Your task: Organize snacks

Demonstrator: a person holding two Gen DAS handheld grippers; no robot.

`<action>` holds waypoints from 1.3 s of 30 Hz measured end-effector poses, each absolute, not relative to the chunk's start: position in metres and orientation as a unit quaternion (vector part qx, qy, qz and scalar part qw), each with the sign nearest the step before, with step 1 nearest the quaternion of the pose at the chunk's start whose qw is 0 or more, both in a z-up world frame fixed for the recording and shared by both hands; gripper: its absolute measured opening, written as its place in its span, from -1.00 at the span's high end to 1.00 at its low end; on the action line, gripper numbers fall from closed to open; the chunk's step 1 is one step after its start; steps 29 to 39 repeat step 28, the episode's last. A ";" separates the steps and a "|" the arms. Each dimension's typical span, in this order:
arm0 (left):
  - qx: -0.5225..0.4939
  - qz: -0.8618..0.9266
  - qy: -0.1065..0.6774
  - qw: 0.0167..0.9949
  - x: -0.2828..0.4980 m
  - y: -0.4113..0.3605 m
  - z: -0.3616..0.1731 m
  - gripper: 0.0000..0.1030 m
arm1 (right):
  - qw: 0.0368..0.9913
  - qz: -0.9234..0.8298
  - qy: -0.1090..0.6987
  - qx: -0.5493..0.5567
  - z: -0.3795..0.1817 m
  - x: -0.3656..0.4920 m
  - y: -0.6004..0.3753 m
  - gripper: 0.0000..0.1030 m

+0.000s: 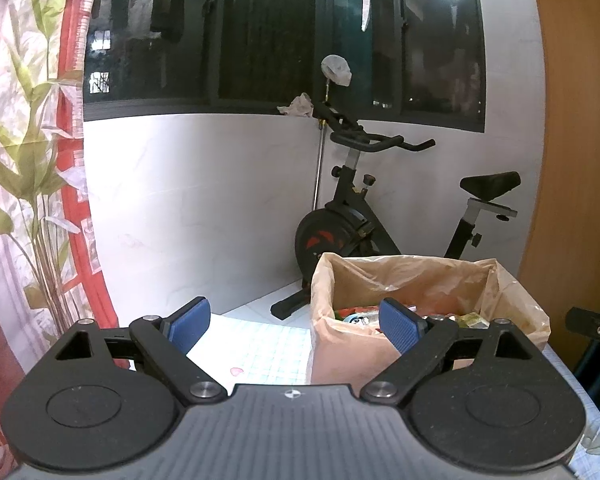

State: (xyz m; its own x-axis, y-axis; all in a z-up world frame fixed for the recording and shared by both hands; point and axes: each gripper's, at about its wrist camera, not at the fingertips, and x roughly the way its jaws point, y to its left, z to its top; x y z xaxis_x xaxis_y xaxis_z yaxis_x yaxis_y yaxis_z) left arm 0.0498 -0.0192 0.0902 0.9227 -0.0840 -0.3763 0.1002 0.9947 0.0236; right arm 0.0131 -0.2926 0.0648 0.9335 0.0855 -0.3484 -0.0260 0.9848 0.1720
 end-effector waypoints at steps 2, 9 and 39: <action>0.021 -0.046 0.191 0.980 0.049 -0.019 0.091 -0.80 | 0.980 0.029 0.181 0.083 0.065 0.014 -0.293 -1.00; 0.023 -0.044 0.188 0.981 0.048 -0.022 0.092 -0.80 | 0.980 0.029 0.181 0.082 0.064 0.014 -0.293 -1.00; 0.013 -0.049 0.199 0.979 0.054 -0.014 0.088 -0.80 | 0.980 0.030 0.185 0.075 0.062 0.017 -0.291 -1.00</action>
